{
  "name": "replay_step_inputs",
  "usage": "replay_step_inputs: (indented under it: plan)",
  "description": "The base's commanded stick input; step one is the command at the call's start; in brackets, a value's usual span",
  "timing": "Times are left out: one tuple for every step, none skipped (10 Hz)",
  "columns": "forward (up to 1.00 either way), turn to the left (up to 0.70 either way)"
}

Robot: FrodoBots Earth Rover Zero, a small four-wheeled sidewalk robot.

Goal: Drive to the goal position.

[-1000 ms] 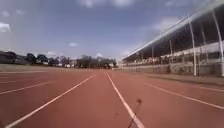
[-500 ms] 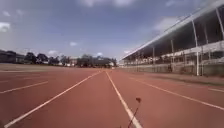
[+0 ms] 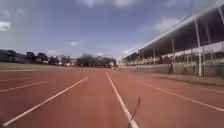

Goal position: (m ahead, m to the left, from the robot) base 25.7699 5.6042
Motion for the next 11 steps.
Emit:
replay_step_inputs:
  plan:
    - [0.70,0.00]
    - [0.70,0.00]
    - [0.70,0.00]
    - [0.70,0.00]
    - [0.70,0.00]
    - [0.70,0.00]
    - [0.70,0.00]
    - [0.70,0.00]
    - [0.70,0.00]
    - [0.70,0.00]
    - [0.70,0.00]
